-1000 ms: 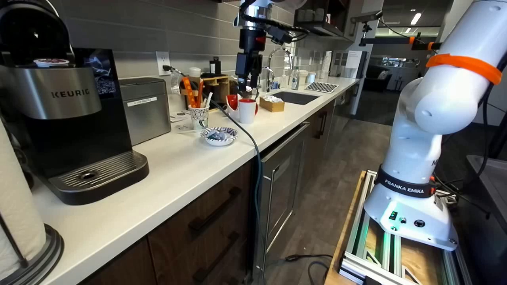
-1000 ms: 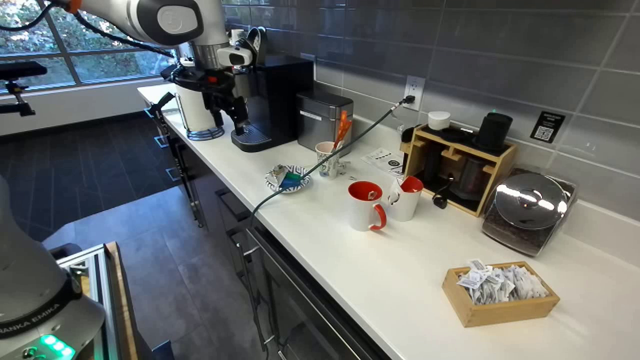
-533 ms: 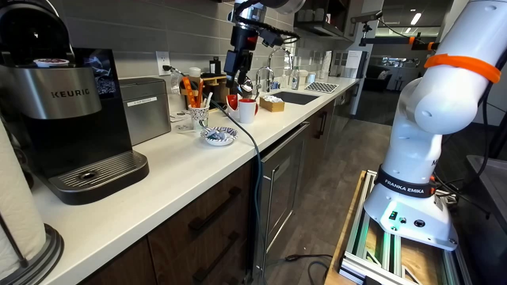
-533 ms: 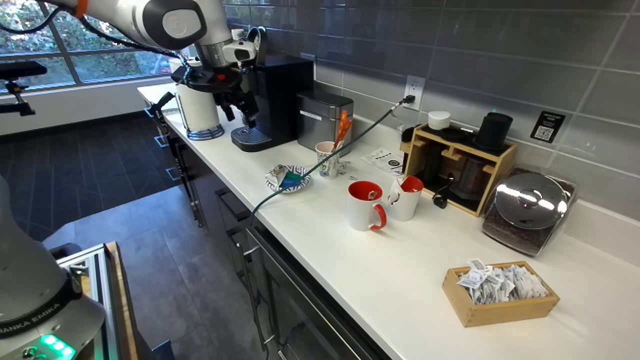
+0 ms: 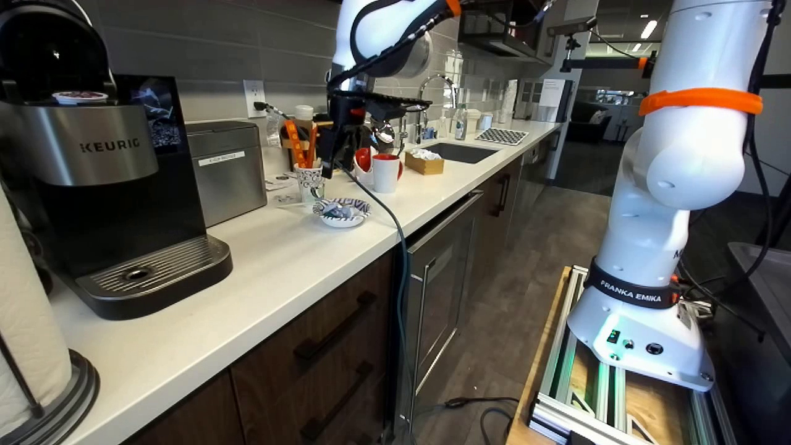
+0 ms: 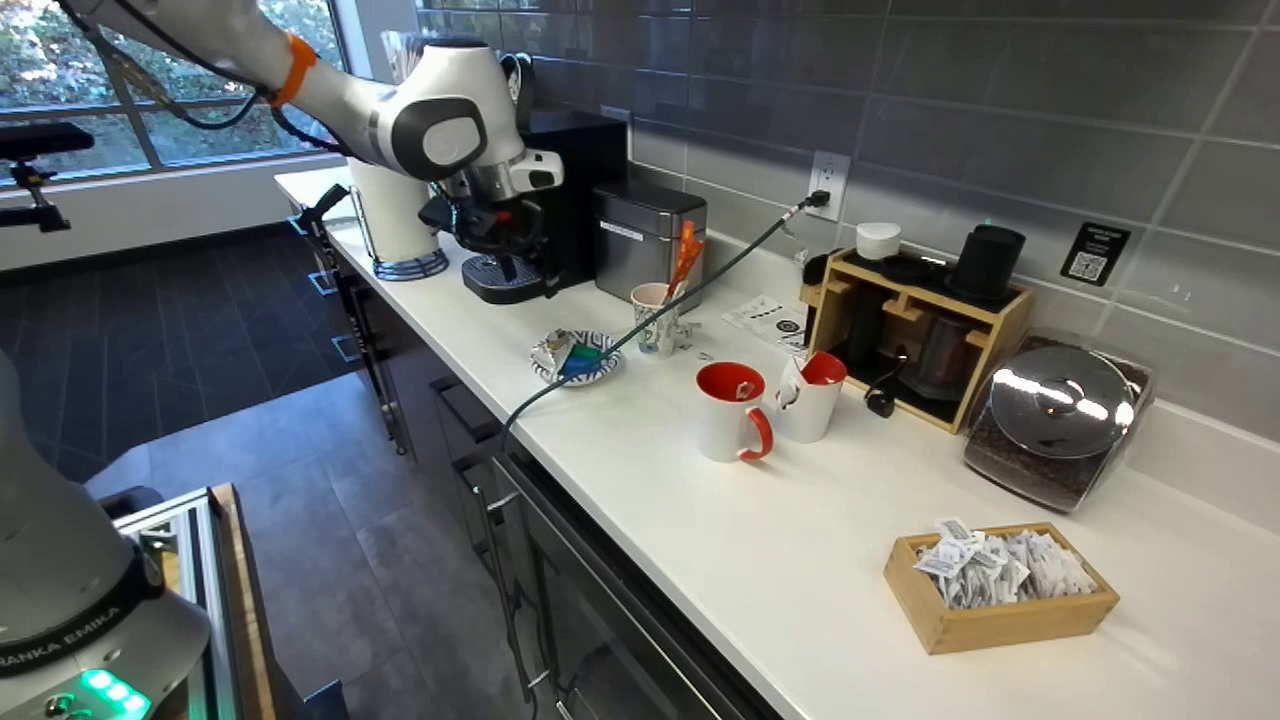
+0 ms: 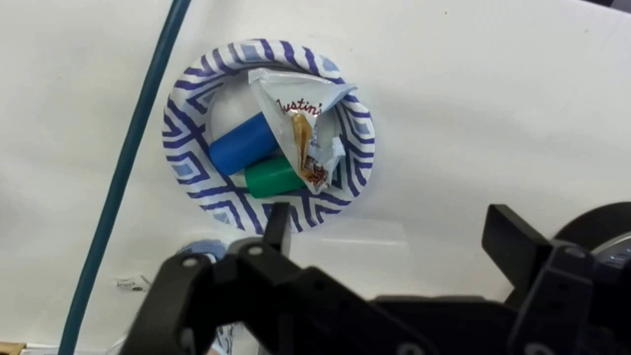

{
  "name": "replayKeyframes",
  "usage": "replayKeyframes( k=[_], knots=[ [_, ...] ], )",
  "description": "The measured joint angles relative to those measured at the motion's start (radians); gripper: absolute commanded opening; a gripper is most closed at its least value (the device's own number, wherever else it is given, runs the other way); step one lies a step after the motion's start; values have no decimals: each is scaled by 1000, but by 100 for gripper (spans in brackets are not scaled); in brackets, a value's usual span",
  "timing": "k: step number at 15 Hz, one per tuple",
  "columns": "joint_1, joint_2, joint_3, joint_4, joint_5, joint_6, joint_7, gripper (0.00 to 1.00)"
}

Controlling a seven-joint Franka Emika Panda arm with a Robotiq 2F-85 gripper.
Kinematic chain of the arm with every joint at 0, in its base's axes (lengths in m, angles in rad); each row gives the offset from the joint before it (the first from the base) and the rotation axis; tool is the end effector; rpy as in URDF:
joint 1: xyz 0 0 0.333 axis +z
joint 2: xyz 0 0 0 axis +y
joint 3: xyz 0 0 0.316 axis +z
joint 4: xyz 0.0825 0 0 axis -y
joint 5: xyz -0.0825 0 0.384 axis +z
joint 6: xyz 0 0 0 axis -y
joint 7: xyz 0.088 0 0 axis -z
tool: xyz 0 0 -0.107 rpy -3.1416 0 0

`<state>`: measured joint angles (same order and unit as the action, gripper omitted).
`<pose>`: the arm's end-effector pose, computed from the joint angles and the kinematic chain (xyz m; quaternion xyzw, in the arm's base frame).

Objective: Put the white item in the cup

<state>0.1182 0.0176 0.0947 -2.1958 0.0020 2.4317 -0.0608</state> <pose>0.5415 0.1169 0.3981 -0.9849 -0.1348 -0.1085 0.0098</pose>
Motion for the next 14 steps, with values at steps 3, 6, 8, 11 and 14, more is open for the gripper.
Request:
replayKeyframes(
  k=[3, 6, 8, 11, 14],
  knots=[
    [0, 97, 4, 56, -11, 19, 34, 100],
    [0, 124, 5, 84, -11, 19, 37, 100],
    [1, 124, 2, 78, -61, 99, 72, 100],
    [3, 148, -15, 52, -176, 297, 175, 100],
    [22, 200, -68, 42, -300, 409, 301, 100]
  ],
)
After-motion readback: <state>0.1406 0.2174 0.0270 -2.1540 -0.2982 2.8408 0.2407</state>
